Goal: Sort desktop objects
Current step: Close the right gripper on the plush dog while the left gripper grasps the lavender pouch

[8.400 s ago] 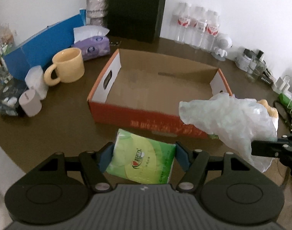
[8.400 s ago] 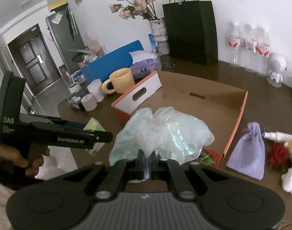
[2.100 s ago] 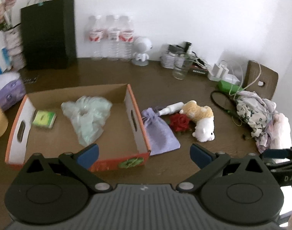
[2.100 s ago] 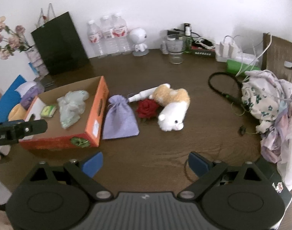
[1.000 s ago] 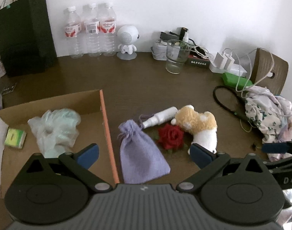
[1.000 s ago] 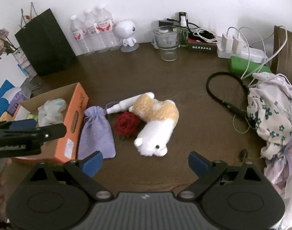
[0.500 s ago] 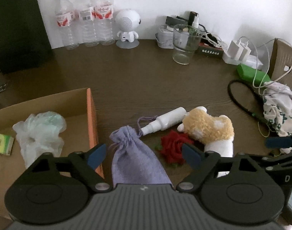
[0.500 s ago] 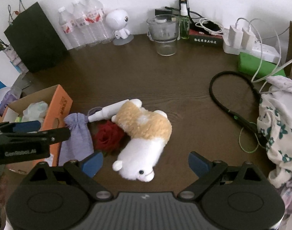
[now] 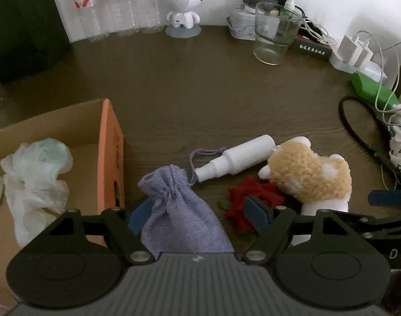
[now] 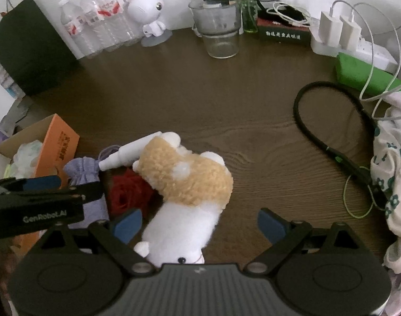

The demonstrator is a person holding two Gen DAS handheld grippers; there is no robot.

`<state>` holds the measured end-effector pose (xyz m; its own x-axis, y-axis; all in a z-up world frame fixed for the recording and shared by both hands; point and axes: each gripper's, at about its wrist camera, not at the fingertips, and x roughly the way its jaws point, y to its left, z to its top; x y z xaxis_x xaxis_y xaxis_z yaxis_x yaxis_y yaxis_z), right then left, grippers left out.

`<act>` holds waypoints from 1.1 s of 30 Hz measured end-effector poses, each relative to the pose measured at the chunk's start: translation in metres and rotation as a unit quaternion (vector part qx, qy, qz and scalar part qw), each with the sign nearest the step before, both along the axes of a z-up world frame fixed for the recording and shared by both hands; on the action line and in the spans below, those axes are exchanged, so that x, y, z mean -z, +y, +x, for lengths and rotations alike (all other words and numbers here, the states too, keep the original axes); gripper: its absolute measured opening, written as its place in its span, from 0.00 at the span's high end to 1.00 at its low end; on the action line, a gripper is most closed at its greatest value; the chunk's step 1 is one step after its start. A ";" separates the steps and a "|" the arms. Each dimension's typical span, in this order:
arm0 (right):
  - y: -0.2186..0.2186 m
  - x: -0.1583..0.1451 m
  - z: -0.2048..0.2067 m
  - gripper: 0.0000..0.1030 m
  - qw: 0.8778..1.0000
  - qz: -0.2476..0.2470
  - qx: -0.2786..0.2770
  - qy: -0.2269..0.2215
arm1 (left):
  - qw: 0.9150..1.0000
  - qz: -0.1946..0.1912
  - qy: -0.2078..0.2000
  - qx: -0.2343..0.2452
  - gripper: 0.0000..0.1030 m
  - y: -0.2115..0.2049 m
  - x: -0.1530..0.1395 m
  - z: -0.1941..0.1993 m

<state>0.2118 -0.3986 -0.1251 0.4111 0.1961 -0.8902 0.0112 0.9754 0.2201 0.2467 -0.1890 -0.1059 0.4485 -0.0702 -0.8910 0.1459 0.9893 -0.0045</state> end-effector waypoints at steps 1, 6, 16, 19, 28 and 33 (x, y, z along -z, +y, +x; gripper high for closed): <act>0.000 0.001 0.001 0.11 1.000 0.001 0.000 0.001 | 1.000 0.000 0.003 -0.003 0.23 0.001 0.002 0.001; 0.001 0.007 0.005 0.13 1.000 0.000 0.004 0.007 | 1.000 0.021 0.012 -0.010 0.23 0.000 0.010 0.005; -0.001 0.022 0.010 0.15 1.000 0.006 0.017 0.020 | 0.998 0.061 0.010 -0.001 0.22 -0.014 0.019 0.004; -0.001 0.024 0.011 0.15 1.000 0.008 0.019 0.022 | 0.997 0.072 0.010 0.009 0.22 -0.019 0.023 0.002; -0.005 0.030 0.013 0.15 0.999 0.027 0.033 0.034 | 0.996 0.090 0.004 0.025 0.25 -0.026 0.025 -0.006; -0.005 0.031 0.012 0.15 0.998 0.030 0.034 0.033 | 0.995 0.095 0.014 0.026 0.23 -0.029 0.028 -0.010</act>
<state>0.2239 -0.4041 -0.1559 0.3652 0.2229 -0.9038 0.0936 0.9572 0.2739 0.2370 -0.2179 -0.1337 0.4237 0.0780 -0.9025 0.1996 0.9637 0.1770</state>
